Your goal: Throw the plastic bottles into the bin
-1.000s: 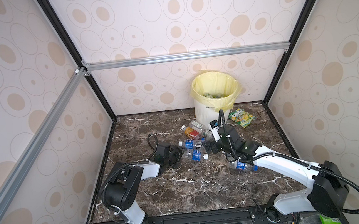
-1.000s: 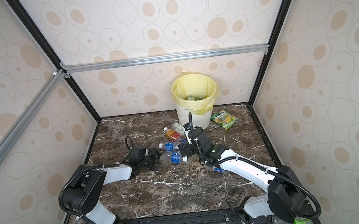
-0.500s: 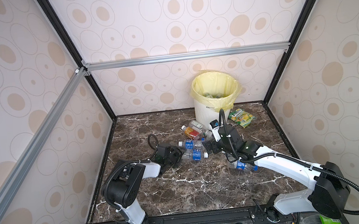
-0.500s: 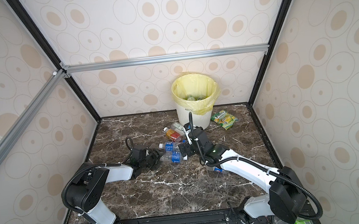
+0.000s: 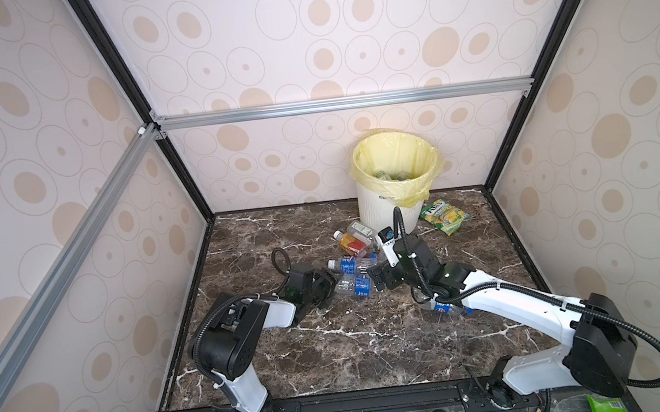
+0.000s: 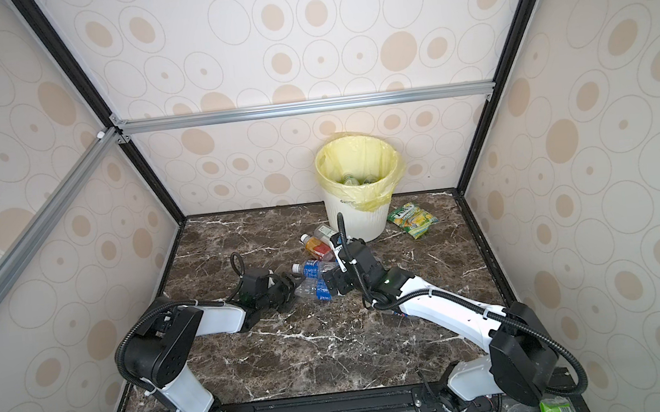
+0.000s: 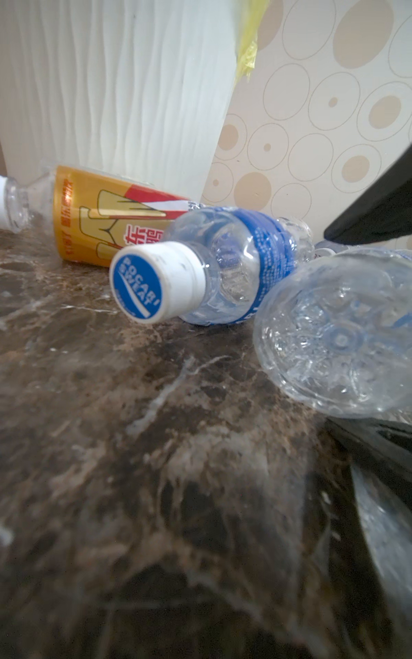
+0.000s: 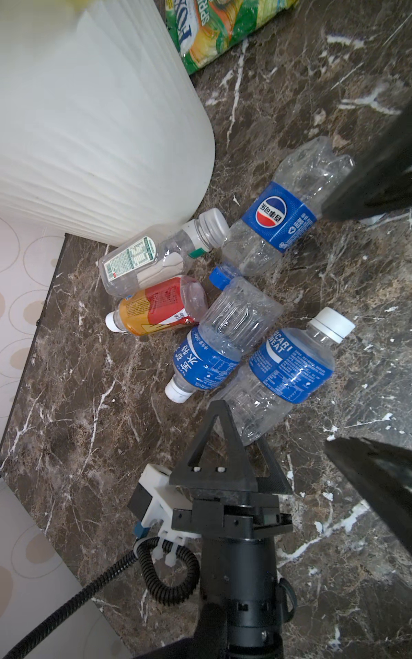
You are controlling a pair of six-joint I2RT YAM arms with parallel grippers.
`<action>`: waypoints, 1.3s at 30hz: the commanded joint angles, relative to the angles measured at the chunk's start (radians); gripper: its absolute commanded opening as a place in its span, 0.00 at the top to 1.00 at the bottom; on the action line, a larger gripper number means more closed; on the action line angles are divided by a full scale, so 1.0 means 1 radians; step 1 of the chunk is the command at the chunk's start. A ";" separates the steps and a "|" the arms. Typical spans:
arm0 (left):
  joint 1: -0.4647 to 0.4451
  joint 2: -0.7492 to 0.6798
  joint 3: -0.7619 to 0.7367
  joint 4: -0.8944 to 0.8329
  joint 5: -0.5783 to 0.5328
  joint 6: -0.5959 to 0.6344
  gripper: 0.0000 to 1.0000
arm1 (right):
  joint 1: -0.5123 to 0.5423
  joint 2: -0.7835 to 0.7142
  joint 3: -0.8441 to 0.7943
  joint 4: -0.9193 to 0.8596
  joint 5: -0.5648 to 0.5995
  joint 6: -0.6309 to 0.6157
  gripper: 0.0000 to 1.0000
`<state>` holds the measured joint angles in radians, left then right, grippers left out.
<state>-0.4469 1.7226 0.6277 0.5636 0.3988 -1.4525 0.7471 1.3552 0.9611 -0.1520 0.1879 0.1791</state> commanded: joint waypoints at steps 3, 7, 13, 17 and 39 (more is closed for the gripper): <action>-0.031 0.038 0.026 -0.101 -0.008 0.005 0.22 | 0.008 0.018 0.010 0.006 -0.003 0.023 0.03; -0.032 0.056 0.014 -0.074 -0.011 -0.010 0.24 | 0.010 0.008 0.009 0.006 -0.002 0.028 0.03; -0.033 0.095 0.035 -0.098 -0.013 0.010 0.32 | 0.008 -0.016 -0.002 0.005 0.011 0.022 0.03; -0.033 0.098 0.021 -0.080 -0.009 0.012 0.39 | 0.008 -0.023 -0.008 0.003 0.011 0.021 0.03; 0.048 -0.106 -0.031 -0.198 -0.048 0.136 0.60 | 0.008 -0.030 -0.028 -0.011 -0.040 0.021 0.03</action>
<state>-0.4099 1.6455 0.5751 0.5026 0.3943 -1.3895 0.7471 1.3418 0.9432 -0.1535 0.1734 0.1947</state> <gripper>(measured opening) 0.530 0.969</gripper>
